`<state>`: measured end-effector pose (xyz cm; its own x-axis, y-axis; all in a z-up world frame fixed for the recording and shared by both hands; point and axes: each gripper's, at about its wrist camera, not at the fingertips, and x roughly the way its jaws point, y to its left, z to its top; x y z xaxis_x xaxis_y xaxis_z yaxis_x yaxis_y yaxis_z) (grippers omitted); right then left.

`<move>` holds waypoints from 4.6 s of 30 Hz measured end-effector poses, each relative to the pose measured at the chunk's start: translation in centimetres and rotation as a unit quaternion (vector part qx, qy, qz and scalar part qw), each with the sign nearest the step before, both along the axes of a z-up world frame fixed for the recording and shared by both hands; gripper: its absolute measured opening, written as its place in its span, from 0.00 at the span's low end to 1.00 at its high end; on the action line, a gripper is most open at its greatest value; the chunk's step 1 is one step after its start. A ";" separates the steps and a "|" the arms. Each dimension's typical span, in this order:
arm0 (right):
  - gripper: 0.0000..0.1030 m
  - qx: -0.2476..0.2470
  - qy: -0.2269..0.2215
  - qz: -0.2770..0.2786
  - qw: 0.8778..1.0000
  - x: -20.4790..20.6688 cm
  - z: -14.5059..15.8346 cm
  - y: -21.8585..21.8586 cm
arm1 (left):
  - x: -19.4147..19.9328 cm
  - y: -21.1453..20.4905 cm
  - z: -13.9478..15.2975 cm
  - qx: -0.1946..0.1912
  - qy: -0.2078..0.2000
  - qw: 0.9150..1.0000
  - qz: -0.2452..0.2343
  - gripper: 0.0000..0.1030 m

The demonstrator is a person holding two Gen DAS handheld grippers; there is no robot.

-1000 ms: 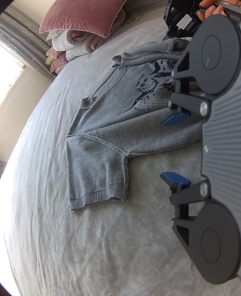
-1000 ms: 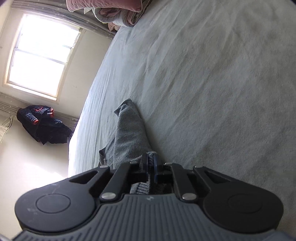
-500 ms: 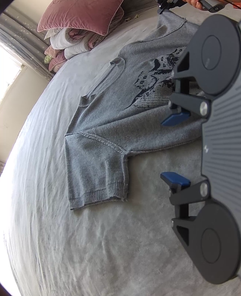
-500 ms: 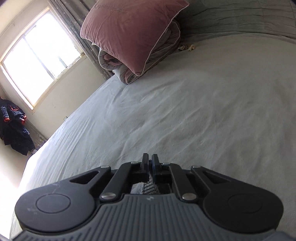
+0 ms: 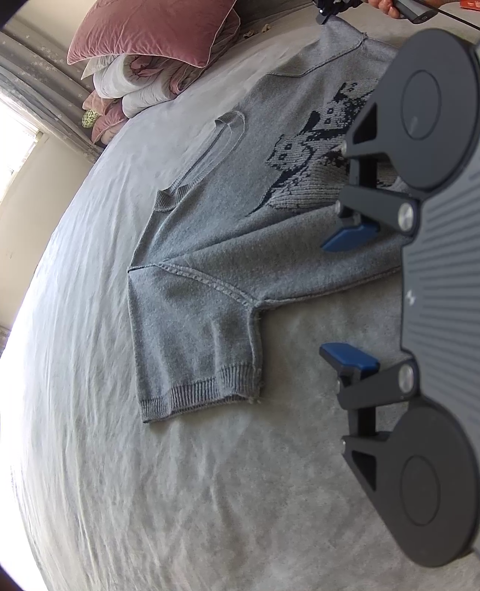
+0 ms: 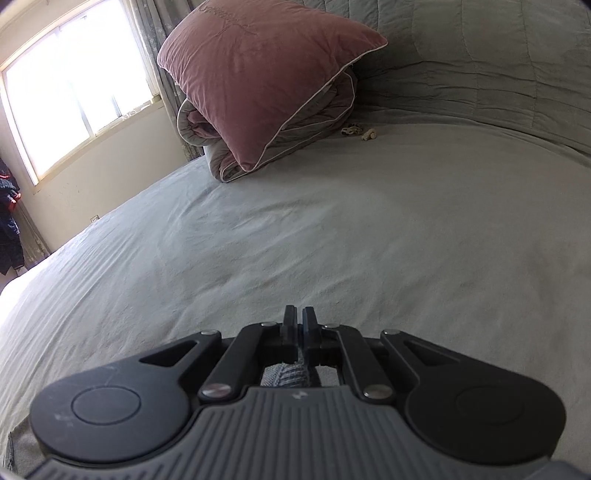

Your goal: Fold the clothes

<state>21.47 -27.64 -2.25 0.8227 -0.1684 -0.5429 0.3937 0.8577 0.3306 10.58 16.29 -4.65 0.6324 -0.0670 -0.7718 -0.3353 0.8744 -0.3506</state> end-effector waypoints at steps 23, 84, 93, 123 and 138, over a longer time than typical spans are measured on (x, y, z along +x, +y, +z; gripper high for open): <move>0.33 0.117 0.106 0.165 0.973 -12.8 -0.1 5.7 | -4.2 0.8 -2.4 -0.225 0.023 0.974 -0.012 0.41; 0.44 0.079 0.093 0.262 0.957 -23.2 -2.8 1.5 | -12.7 0.7 -3.0 -0.190 0.010 0.968 -0.162 0.37; 0.06 0.050 0.107 0.330 0.937 -24.0 -3.0 3.4 | -12.5 -0.7 -2.8 -0.163 0.025 0.974 -0.157 0.07; 0.05 0.008 0.206 0.362 0.909 -30.2 1.3 3.2 | -17.7 2.2 1.1 -0.036 0.111 0.973 -0.200 0.07; 0.45 0.146 0.168 0.271 0.936 -21.5 -0.2 -0.4 | -9.1 9.2 -0.5 -0.141 0.037 0.987 -0.059 0.39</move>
